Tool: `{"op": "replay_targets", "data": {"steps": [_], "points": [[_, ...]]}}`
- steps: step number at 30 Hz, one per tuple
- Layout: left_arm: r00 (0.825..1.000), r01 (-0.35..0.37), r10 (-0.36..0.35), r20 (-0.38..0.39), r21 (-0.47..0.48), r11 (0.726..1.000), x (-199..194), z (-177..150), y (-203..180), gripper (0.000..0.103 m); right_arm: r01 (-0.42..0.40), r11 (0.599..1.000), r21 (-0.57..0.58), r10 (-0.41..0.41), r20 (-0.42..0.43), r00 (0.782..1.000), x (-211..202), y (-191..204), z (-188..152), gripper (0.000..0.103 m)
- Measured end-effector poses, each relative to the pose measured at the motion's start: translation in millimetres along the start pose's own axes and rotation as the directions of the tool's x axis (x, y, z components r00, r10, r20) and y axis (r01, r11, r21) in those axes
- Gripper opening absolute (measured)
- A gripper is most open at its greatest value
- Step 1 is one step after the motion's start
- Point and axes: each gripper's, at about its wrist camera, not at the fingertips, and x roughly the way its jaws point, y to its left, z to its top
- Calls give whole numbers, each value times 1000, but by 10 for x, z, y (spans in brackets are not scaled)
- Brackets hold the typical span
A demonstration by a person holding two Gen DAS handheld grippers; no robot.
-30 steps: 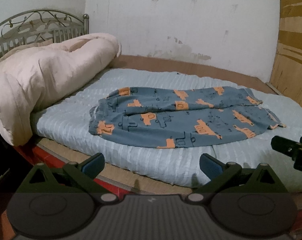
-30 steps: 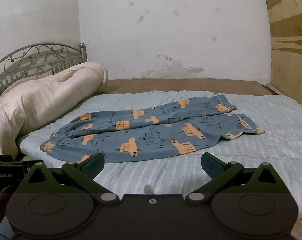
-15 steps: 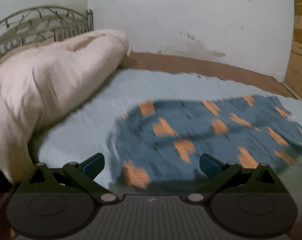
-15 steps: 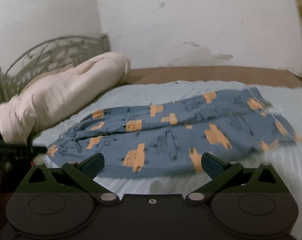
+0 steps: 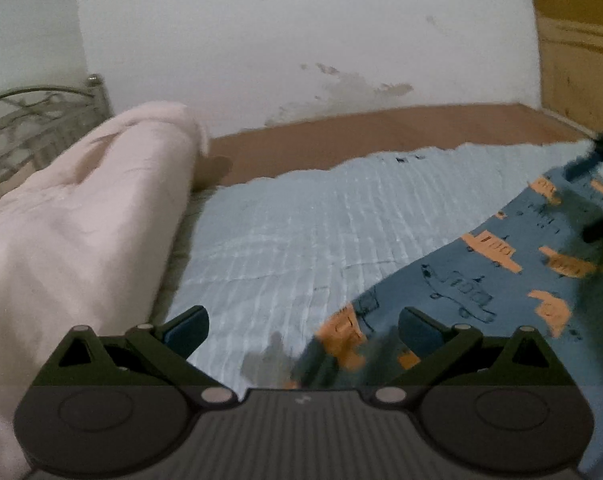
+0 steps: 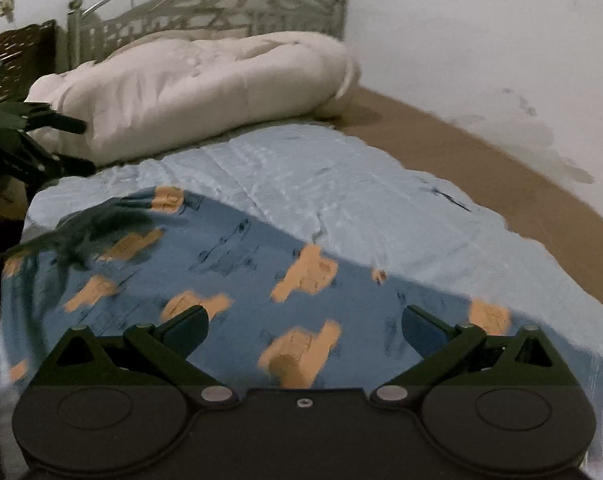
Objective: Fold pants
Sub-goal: 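Reach both grippers to the pants' leg hems and close on them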
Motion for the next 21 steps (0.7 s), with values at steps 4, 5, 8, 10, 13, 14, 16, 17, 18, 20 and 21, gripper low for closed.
{"op": "replay_targets", "data": {"steps": [4, 5, 8, 10, 13, 14, 16, 17, 18, 20, 21], "points": [[995, 82, -80, -56, 27, 996, 447, 71, 39, 102, -49, 996, -68, 45, -56, 997, 592, -273, 288, 92], [994, 90, -87, -73, 36, 995, 540, 81, 41, 102, -61, 995, -80, 55, -78, 995, 750, -342, 348, 88], [988, 113, -106, -114, 56, 992, 738, 67, 55, 102, -81, 992, -101, 70, -109, 992, 1073, -469, 450, 82], [980, 136, -126, -151, 59, 989, 835, 34, 80, 101, -109, 987, -121, 95, -119, 988, 1239, -539, 516, 82], [966, 175, -162, -200, 51, 983, 938, 0, 120, 93, -147, 979, -142, 125, -153, 980, 1415, -617, 560, 82], [963, 183, -170, -212, 47, 982, 977, -8, 126, 92, -161, 977, -142, 136, -169, 976, 1470, -638, 571, 82], [955, 195, -183, -231, 30, 980, 1016, -17, 150, 84, -194, 971, -138, 164, -204, 965, 1553, -659, 563, 81], [951, 206, -196, -241, 19, 978, 1037, -19, 164, 81, -211, 968, -138, 177, -224, 958, 1591, -669, 551, 80], [944, 223, -215, -251, 4, 975, 1067, -16, 172, 74, -222, 965, -138, 184, -242, 953, 1628, -671, 536, 79], [926, 270, -268, -265, -29, 962, 1115, -8, 183, 52, -238, 963, -128, 196, -274, 941, 1706, -676, 488, 72], [915, 297, -298, -271, -46, 954, 1130, -8, 186, 33, -243, 963, -119, 202, -282, 938, 1734, -675, 466, 69]]}}
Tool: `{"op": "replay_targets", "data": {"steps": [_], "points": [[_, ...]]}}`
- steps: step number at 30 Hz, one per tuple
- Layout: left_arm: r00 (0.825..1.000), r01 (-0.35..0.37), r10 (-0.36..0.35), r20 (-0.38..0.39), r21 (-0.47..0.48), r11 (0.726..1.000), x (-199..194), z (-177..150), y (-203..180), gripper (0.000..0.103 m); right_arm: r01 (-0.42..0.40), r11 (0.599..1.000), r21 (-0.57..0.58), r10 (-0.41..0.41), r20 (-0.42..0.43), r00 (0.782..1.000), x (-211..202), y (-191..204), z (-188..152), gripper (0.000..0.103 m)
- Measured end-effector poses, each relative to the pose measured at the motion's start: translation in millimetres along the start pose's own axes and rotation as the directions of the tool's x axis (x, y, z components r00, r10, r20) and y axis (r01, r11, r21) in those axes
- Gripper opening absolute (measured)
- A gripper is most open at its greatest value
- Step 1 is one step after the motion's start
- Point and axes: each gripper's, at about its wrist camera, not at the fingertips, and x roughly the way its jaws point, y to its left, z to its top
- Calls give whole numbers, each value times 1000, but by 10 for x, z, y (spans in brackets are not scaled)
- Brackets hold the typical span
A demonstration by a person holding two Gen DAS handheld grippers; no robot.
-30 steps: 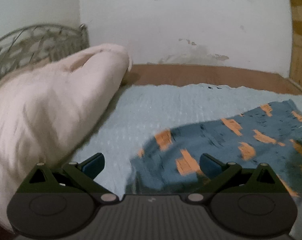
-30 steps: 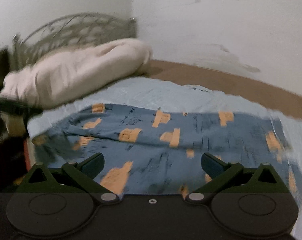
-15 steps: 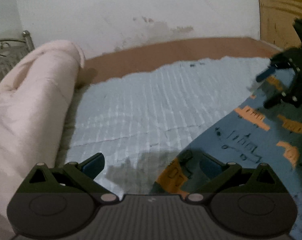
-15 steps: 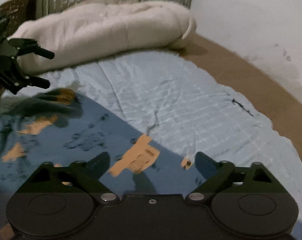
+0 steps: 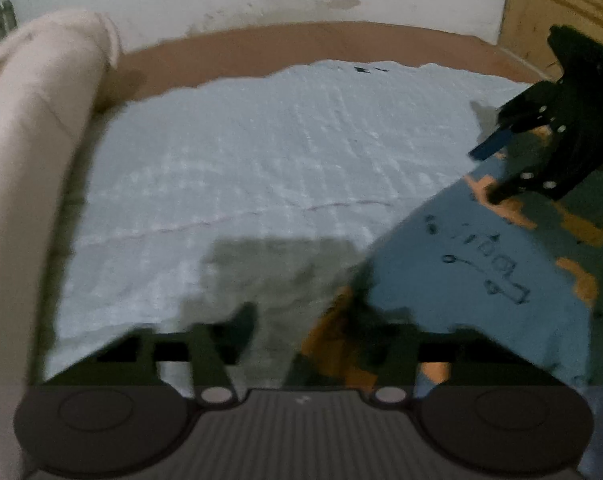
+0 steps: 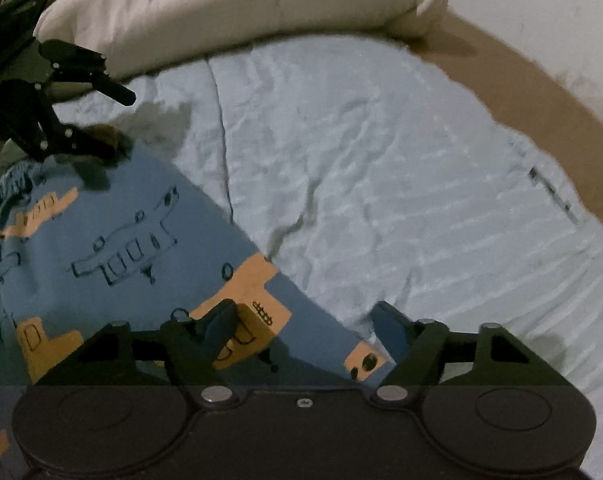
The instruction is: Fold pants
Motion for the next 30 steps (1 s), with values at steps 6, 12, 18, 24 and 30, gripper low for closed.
{"op": "replay_targets", "data": {"steps": [6, 12, 18, 24, 30], "points": [[1000, 12, -11, 27, -31, 999, -114, 29, -19, 0, -29, 1000, 6, 29, 25, 999, -28, 77, -39, 2], [985, -128, 139, 104, -103, 986, -321, 134, 92, 0, 104, 992, -72, -93, 141, 986, -244, 253, 204, 0], [981, -181, 188, 44, -139, 974, -57, 119, 216, 0, 234, 971, -41, -220, 208, 953, -4, 318, 484, 0], [977, -187, 198, 79, -130, 974, -133, 93, 151, 0, 279, 960, -9, -271, 222, 937, 158, 383, 437, 0], [964, -218, 232, 131, -117, 969, -379, 84, 7, 0, 302, 953, -8, -288, 278, 916, -63, 488, 438, 0]]}}
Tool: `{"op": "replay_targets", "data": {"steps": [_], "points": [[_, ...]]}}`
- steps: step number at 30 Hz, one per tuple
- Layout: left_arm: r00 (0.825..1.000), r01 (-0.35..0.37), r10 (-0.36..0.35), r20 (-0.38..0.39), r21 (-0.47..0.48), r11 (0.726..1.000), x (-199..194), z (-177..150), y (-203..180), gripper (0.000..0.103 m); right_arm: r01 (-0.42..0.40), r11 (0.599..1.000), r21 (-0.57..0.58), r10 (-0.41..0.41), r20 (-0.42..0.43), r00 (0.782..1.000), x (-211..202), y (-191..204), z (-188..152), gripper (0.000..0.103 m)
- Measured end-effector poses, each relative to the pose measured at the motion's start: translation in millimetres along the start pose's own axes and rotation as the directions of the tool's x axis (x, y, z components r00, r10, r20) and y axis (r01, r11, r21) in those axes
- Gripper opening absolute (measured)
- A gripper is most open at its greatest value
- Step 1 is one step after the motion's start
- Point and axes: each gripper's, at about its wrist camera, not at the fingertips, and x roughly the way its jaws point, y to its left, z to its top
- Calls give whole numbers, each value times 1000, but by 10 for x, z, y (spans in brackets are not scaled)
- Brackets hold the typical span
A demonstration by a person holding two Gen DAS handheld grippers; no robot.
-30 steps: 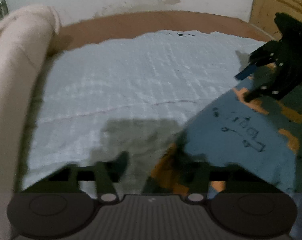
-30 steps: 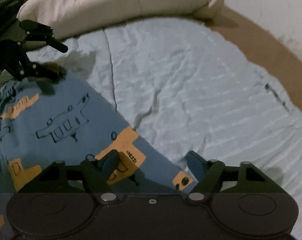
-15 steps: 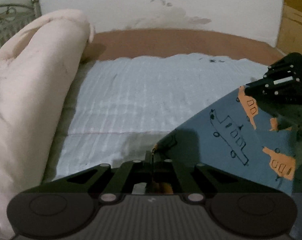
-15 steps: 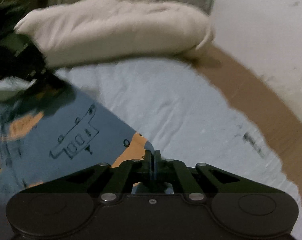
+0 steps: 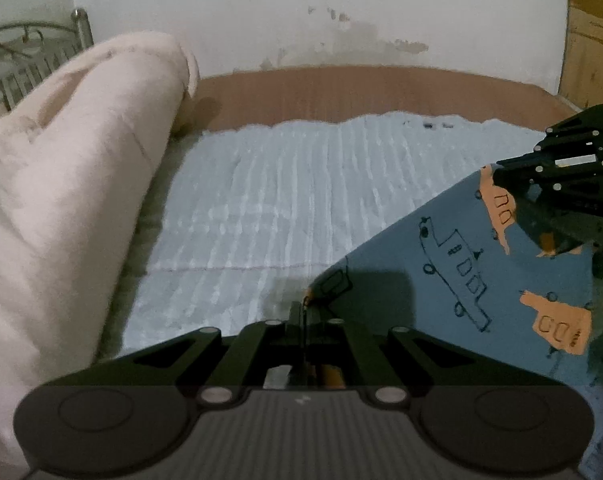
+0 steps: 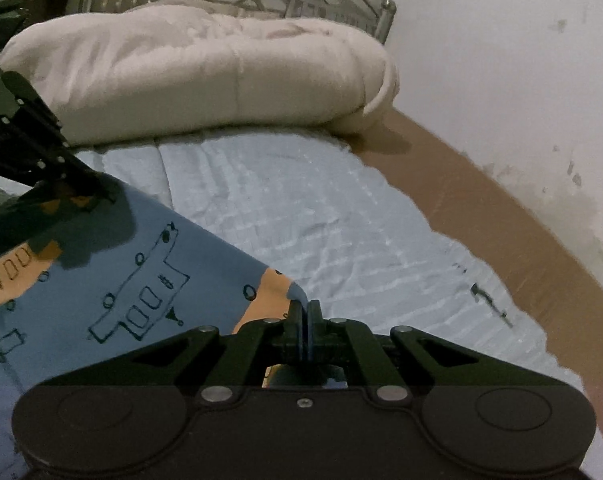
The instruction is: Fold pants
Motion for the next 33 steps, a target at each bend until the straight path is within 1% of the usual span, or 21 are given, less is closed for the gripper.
{"op": "replay_targets", "data": {"steps": [6, 12, 14, 18, 22, 25, 26, 31, 33], "points": [[997, -7, 4, 78, 31, 999, -445, -24, -124, 0, 28, 999, 15, -29, 79, 996, -472, 52, -5, 0], [994, -15, 8, 106, 67, 998, -840, -95, -336, 0, 48, 999, 9, -49, 110, 993, -980, 187, -10, 0], [993, -5, -2, 119, 62, 998, -991, -143, -390, 0, 59, 998, -8, -57, 122, 991, -1185, 275, -39, 0], [990, 14, -22, 142, 59, 998, -1254, -270, -517, 0, 71, 997, -7, -69, 135, 988, -1608, 442, -145, 0], [984, 29, -39, 174, 64, 998, -1500, -493, -676, 0, 86, 996, 16, -87, 150, 985, -2056, 687, -310, 0], [980, 60, -69, 186, 54, 997, -1640, -712, -767, 0, 99, 995, 29, -102, 159, 982, -2351, 905, -481, 0], [980, 64, -75, 187, 64, 996, -1670, -788, -802, 0, 101, 994, 42, -106, 160, 981, -2434, 969, -548, 0], [977, 74, -92, 194, 98, 992, -1797, -1154, -971, 0, 103, 991, 90, -115, 147, 982, -2720, 1308, -905, 0], [977, 63, -87, 196, 125, 990, -1812, -1293, -1063, 0, 100, 988, 122, -117, 139, 983, -2800, 1428, -1041, 0]]}}
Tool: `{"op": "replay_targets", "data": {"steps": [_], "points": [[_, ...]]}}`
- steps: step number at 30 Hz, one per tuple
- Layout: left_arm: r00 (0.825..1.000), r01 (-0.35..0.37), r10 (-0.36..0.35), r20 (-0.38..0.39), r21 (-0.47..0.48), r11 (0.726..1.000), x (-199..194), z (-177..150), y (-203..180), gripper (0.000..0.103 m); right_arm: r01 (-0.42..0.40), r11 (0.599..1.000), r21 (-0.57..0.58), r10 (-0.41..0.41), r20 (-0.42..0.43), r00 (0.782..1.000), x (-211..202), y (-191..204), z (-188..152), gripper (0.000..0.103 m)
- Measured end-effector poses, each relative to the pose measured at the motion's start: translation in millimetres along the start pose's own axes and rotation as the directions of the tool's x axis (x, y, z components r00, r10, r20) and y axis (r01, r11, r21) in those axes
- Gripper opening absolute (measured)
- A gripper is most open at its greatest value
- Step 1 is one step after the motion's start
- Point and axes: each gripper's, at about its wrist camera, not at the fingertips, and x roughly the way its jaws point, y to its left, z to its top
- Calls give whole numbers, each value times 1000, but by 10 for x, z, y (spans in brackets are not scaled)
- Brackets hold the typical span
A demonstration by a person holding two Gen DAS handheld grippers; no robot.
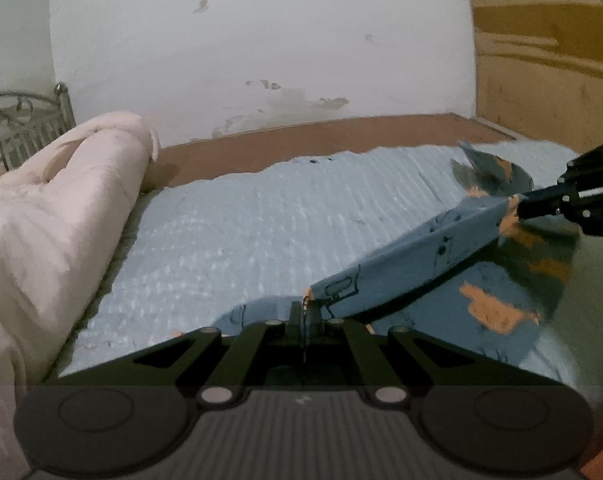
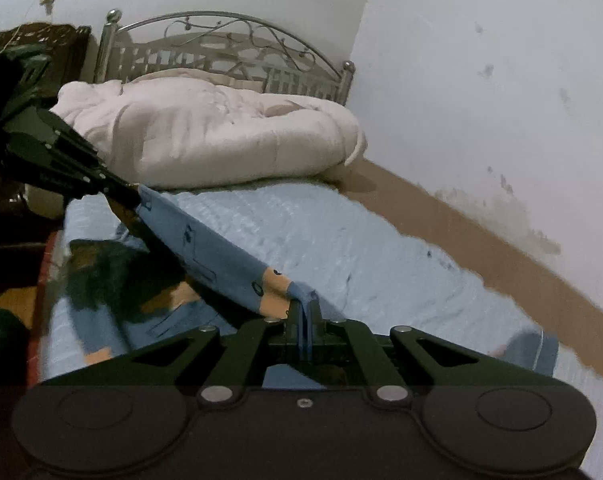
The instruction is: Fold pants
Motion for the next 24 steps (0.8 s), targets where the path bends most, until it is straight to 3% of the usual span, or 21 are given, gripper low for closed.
{"op": "replay_targets", "data": {"steps": [8, 15, 24], "points": [[1000, 2, -1, -14, 64, 998, -121, -329, -241, 0, 46, 998, 35, -45, -34, 998, -204, 390, -455, 0], [998, 16, -8, -69, 121, 993, -73, -514, -401, 0, 76, 997, 30, -74, -55, 996, -281, 556, -585, 0], [993, 15, -3, -118, 101, 995, 18, -593, -440, 0, 72, 995, 65, -65, -105, 992, -185, 605, -823, 0]]}}
